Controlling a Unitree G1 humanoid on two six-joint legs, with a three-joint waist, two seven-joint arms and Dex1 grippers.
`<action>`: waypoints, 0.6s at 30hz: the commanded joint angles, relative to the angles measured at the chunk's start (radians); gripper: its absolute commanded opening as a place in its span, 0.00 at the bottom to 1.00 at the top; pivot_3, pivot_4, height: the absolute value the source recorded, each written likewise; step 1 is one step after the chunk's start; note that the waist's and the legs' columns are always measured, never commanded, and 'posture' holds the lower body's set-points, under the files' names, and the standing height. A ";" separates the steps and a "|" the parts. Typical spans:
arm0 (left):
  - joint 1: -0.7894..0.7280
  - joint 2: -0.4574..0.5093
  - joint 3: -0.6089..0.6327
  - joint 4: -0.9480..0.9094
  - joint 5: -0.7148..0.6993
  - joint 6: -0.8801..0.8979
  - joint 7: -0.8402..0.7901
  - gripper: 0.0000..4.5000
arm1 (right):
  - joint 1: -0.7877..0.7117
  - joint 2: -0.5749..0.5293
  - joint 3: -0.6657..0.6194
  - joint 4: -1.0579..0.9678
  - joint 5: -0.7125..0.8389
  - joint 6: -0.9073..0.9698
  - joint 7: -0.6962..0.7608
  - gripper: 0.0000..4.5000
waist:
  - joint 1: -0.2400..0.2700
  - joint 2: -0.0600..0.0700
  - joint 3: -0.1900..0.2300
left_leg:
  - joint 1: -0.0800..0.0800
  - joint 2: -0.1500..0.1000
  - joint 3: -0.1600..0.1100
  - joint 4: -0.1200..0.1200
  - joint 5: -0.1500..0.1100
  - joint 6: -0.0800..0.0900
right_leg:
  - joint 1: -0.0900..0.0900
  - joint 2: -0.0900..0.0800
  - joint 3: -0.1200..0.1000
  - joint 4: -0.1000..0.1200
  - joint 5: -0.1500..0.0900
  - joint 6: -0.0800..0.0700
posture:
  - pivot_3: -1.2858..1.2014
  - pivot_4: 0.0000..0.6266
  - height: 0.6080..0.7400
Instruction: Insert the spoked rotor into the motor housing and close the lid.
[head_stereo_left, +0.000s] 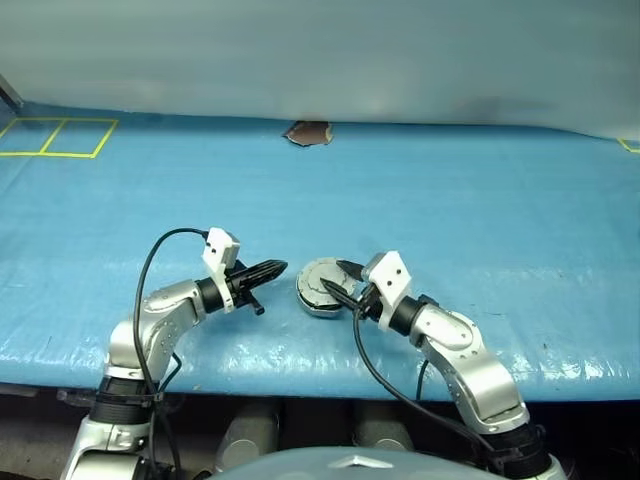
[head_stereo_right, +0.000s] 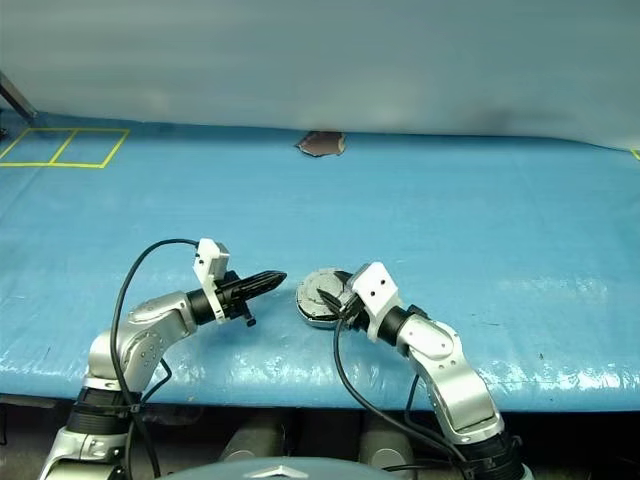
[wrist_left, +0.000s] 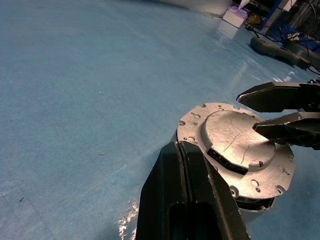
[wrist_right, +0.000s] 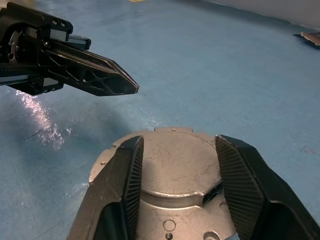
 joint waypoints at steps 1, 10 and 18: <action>0.008 0.006 0.020 -0.055 -0.014 -0.017 0.005 0.00 | -0.022 0.005 0.007 -0.001 0.007 -0.012 -0.001 0.78 | -0.001 0.000 0.000 | 0.000 0.000 0.000 0.000 0.000 0.000 | 0.000 0.000 0.000 0.000 0.000 0.000 | 0.52 0.24 1.00; 0.023 -0.006 0.006 -0.063 -0.012 -0.016 0.027 0.00 | -0.050 -0.005 0.033 0.045 -0.003 -0.006 0.010 0.99 | -0.001 0.000 0.000 | 0.000 0.000 0.000 0.000 0.000 0.000 | 0.000 0.000 0.000 0.000 0.000 0.000 | 0.52 0.24 1.00; 0.023 -0.002 0.008 -0.060 -0.007 -0.017 0.038 0.00 | -0.063 0.007 0.047 0.090 -0.007 0.006 0.008 0.95 | -0.001 0.000 0.000 | 0.000 -0.001 0.000 0.000 0.000 0.000 | 0.000 0.000 0.000 0.000 0.000 0.000 | 0.52 0.24 1.00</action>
